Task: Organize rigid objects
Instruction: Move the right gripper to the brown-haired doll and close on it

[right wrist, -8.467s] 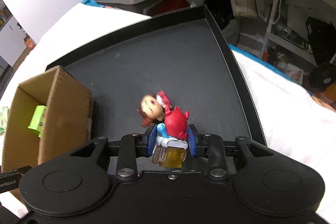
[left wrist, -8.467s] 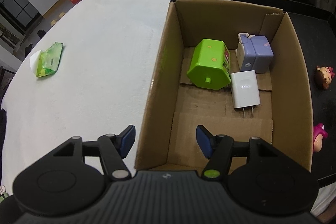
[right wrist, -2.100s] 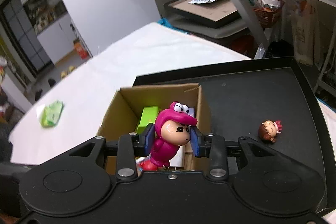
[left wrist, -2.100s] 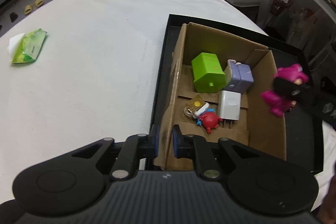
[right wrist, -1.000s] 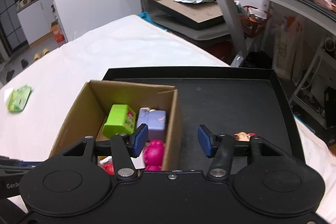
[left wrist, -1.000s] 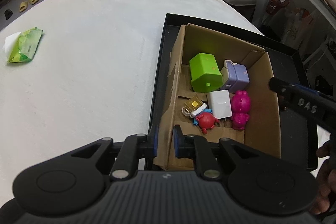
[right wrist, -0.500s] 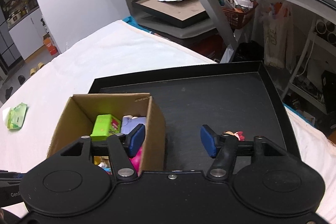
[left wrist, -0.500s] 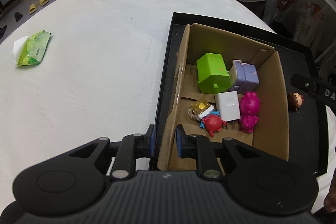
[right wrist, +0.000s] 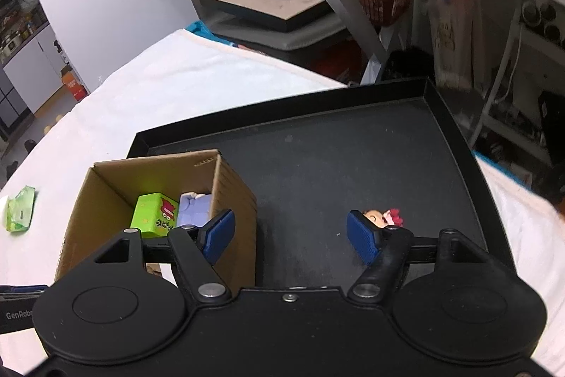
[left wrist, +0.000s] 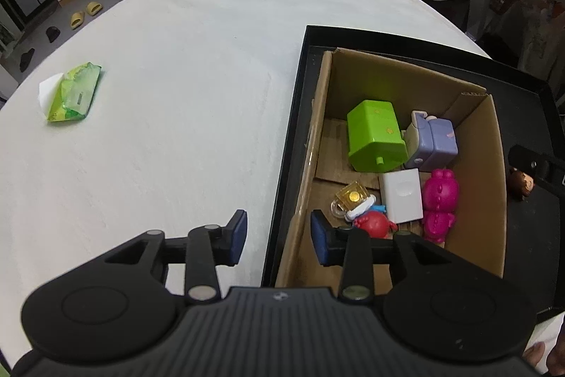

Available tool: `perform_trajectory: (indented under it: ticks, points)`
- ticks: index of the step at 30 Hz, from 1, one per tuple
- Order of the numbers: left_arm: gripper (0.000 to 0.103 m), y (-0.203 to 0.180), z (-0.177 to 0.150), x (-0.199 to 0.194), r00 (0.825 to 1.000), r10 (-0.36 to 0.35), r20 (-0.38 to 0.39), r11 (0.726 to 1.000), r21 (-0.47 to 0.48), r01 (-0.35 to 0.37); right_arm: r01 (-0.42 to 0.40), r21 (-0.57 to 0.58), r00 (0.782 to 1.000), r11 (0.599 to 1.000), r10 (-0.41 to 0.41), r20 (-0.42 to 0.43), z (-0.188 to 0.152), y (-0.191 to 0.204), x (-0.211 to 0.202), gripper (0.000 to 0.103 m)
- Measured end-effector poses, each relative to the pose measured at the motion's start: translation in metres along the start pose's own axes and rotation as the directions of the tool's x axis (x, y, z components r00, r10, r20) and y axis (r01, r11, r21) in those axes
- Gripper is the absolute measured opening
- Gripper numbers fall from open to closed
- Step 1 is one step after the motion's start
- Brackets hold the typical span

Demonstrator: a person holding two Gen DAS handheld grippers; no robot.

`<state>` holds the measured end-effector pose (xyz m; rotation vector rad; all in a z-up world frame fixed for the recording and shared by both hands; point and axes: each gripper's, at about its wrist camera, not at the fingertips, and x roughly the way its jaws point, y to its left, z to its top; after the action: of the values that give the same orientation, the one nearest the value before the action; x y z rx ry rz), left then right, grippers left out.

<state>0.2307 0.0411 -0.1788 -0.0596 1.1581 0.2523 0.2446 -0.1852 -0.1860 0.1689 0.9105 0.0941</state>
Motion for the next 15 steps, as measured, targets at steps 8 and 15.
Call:
perform_trajectory:
  ticks: [8,15]
  points:
    - [0.040,-0.008,0.008,0.003,0.999,0.050,-0.007,0.998,0.030,-0.050,0.009,0.058,0.999,0.998,-0.006,-0.045,0.001,-0.017,0.015,0.082]
    - [0.041,-0.024,0.017,0.009,0.998,0.069,-0.014,0.996,0.053,-0.068,0.017,0.112,0.997,0.994,-0.008,-0.075,0.002,-0.030,0.027,0.082]
